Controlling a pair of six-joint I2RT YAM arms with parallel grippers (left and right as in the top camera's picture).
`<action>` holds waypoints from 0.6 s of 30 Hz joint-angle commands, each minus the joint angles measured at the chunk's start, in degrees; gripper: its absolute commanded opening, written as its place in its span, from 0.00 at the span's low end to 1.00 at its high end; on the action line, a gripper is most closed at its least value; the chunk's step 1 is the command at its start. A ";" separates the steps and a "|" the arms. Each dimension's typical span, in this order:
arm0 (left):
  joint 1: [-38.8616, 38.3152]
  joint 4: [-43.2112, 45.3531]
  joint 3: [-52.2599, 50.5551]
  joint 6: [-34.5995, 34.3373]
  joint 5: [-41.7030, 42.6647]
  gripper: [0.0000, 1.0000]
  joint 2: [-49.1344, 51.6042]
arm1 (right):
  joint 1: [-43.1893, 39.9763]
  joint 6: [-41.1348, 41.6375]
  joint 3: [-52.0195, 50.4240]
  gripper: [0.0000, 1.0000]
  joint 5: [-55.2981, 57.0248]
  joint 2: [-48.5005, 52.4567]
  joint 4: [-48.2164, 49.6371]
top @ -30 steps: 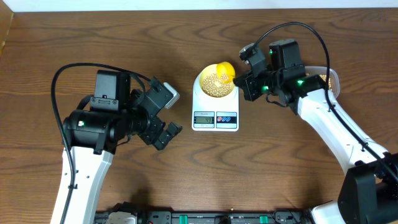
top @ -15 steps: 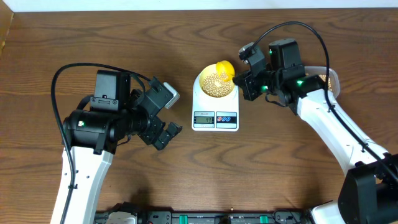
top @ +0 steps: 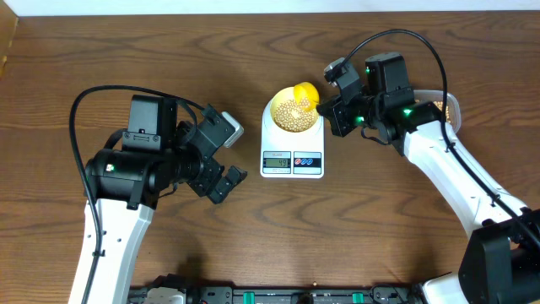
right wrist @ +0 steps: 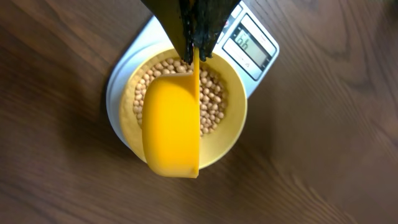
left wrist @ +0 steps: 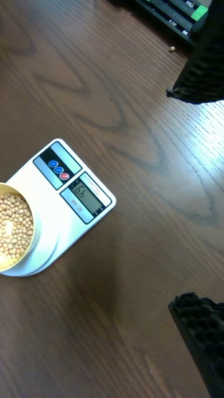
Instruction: Scoop item into bowl and weigh 50g on scale
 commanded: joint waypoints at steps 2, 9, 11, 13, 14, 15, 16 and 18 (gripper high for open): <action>0.20 -0.11 -0.20 0.37 -0.33 1.00 -0.09 | 0.59 -0.11 1.01 0.01 0.07 -1.14 -0.28; 0.20 -0.11 -0.20 0.37 -0.33 1.00 -0.09 | 1.11 -4.76 1.03 0.01 1.88 -1.33 -1.05; 0.20 -0.11 -0.20 0.37 -0.33 1.00 -0.09 | 1.38 -1.73 1.01 0.01 -0.83 -1.07 -0.63; 0.20 -0.11 -0.20 0.37 -0.33 1.00 -0.09 | 1.55 -5.62 1.03 0.01 1.95 -1.25 -1.33; 0.20 -0.11 -0.20 0.37 -0.33 1.00 -0.09 | 1.55 -4.68 1.03 0.01 2.16 -1.18 -1.20; 0.20 -0.11 -0.20 0.37 -0.33 1.00 -0.09 | 1.62 -3.45 1.01 0.01 0.76 -0.98 -1.09; 0.20 -0.11 -0.20 0.37 -0.33 1.00 -0.09 | 1.92 -4.96 1.03 0.01 0.79 -0.98 -1.60; 0.20 -0.11 -0.20 0.37 -0.33 1.00 -0.09 | 1.99 -6.38 1.03 0.01 3.04 -1.11 -1.70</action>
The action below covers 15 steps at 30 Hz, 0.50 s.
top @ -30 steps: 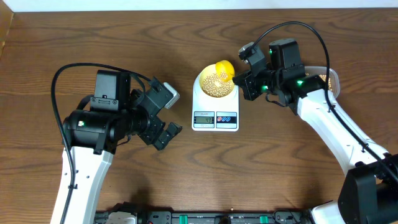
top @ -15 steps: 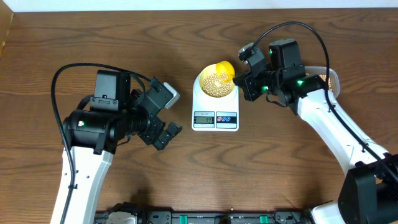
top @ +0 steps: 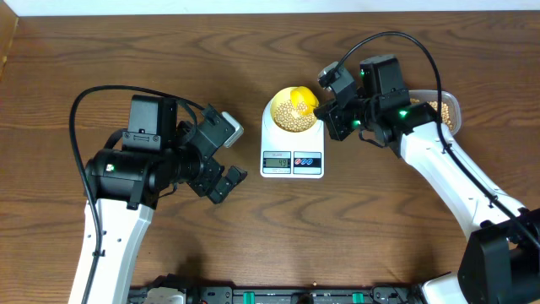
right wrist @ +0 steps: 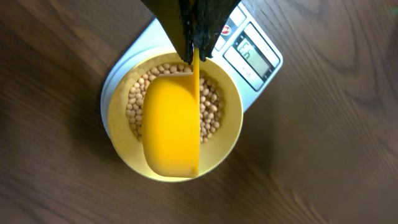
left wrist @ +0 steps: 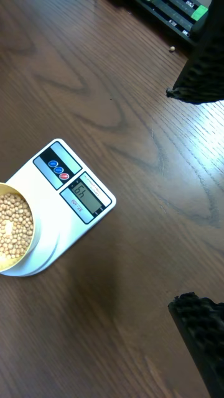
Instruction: Scoop item into bowl and weigh 50g on scale
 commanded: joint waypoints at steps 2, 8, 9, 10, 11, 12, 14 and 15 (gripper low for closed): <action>0.20 -0.11 -0.20 0.37 -0.33 1.00 -0.09 | 0.68 -2.71 1.03 0.01 -0.44 -1.07 -0.15; 0.20 -0.11 -0.20 0.37 -0.33 1.00 -0.09 | 0.83 -4.02 1.03 0.01 -0.04 -1.09 -0.33; 0.20 -0.11 -0.20 0.37 -0.33 1.00 -0.09 | 0.76 -3.96 1.03 0.01 1.07 -1.07 -0.17; 0.20 -0.11 -0.20 0.37 -0.33 1.00 -0.09 | 0.59 -3.02 1.03 0.01 0.70 -1.05 0.04; 0.20 -0.11 -0.20 0.37 -0.33 1.00 -0.09 | 0.55 -1.84 1.03 0.01 -0.39 -1.07 0.15; 0.20 -0.11 -0.20 0.37 -0.33 1.00 -0.09 | 0.55 -1.88 1.03 0.01 -0.66 -1.07 0.04; 0.20 -0.11 -0.20 0.37 -0.33 1.00 -0.09 | 0.48 -1.88 1.03 0.01 -0.66 -1.07 0.00; 0.20 -0.11 -0.20 0.37 -0.33 1.00 -0.09 | 0.17 -1.86 1.03 0.01 -0.98 -1.07 0.04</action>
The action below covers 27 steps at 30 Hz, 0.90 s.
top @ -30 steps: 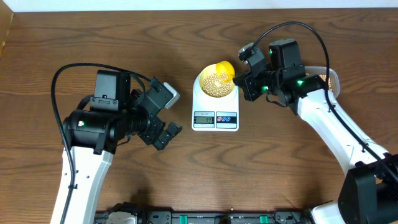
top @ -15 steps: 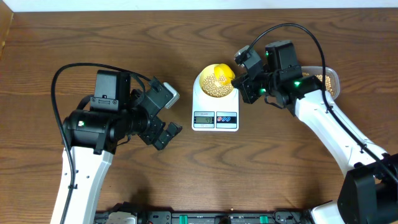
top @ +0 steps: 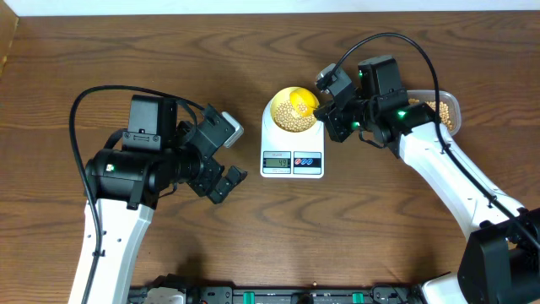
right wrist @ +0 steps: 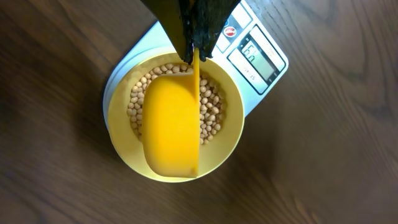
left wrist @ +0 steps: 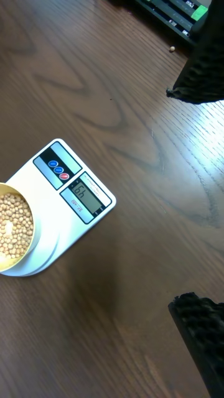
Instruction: Scoop item into bowl and weigh 50g on scale
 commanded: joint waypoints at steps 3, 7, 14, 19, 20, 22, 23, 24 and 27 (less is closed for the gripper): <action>0.20 -0.11 -0.20 0.37 -0.33 1.00 -0.09 | -1.27 0.35 1.03 0.01 -5.31 -1.07 0.11; 0.20 -0.11 -0.20 0.37 -0.33 1.00 -0.09 | -3.41 2.91 1.03 0.01 -6.97 -1.09 0.59; 0.20 -0.11 -0.20 0.37 -0.33 1.00 -0.09 | -8.68 6.12 1.03 0.01 -16.28 -1.22 0.92; 0.20 -0.11 -0.20 0.37 -0.33 1.00 -0.09 | -13.86 8.79 1.03 0.01 -19.17 -2.29 0.26; 0.20 -0.11 -0.20 0.37 -0.33 1.00 -0.09 | -14.75 8.87 1.03 0.01 -19.08 -2.62 -0.26; 0.20 -0.11 -0.20 0.37 -0.33 1.00 -0.09 | -17.29 8.87 1.03 0.01 -19.06 -3.63 -1.88; 0.20 -0.11 -0.20 0.37 -0.33 1.00 -0.09 | -20.61 8.85 1.03 0.01 -19.02 -4.79 -3.96; 0.20 -0.11 -0.20 0.37 -0.33 1.00 -0.09 | -21.57 8.87 1.03 0.01 -19.04 -5.09 -4.52; 0.20 -0.11 -0.20 0.37 -0.33 1.00 -0.09 | -25.73 8.85 1.03 0.01 -18.93 -6.25 -7.54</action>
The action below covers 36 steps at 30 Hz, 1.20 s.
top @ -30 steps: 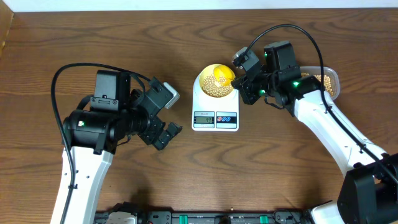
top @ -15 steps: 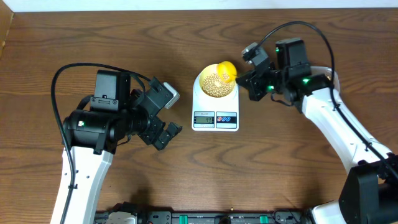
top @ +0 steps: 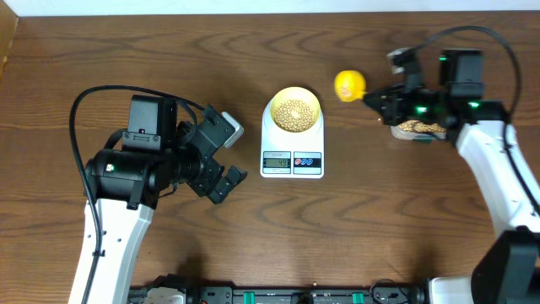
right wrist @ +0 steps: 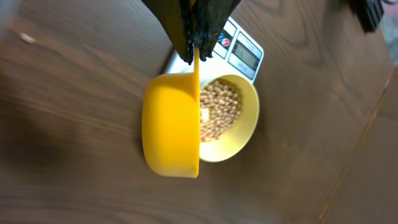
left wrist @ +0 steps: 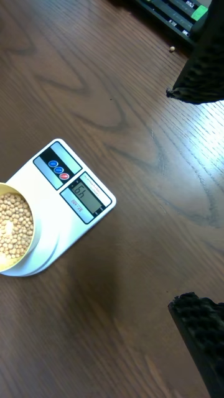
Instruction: Scoop item into bowl and weigh 50g on scale
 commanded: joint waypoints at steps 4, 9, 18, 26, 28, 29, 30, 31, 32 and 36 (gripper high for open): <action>0.20 -0.13 -0.20 0.37 -0.33 1.00 -0.09 | -9.40 0.70 0.98 0.01 -1.11 -2.91 -5.29; 0.20 -0.13 -0.20 0.37 -0.33 1.00 -0.09 | -13.25 0.63 0.98 0.01 0.22 -2.91 -7.78; 0.20 -0.13 -0.20 0.37 -0.33 1.00 -0.09 | -14.62 0.48 0.98 0.01 5.22 -2.89 -8.00; 0.20 -0.13 -0.20 0.37 -0.33 1.00 -0.09 | -9.81 0.46 0.98 0.01 5.57 -2.89 -5.64; 0.20 -0.13 -0.20 0.37 -0.33 1.00 -0.09 | -6.34 0.46 0.98 0.01 5.62 -2.89 -4.31; 0.20 -0.11 -0.20 0.37 -0.33 1.00 -0.09 | -3.58 0.48 0.98 0.01 6.34 -2.89 -3.21; 0.20 -0.13 -0.20 0.37 -0.33 1.00 -0.09 | -1.64 0.46 0.98 0.01 6.91 -2.89 -2.45; 0.20 -0.13 -0.20 0.37 -0.33 1.00 -0.09 | 0.02 0.48 0.98 0.01 7.54 -2.89 -1.86; 0.20 -0.13 -0.20 0.37 -0.33 1.00 -0.09 | 2.69 0.48 0.98 0.01 8.74 -2.89 -0.96; 0.20 -0.13 -0.20 0.37 -0.33 1.00 -0.09 | 9.75 0.46 0.98 0.01 11.69 -2.89 1.14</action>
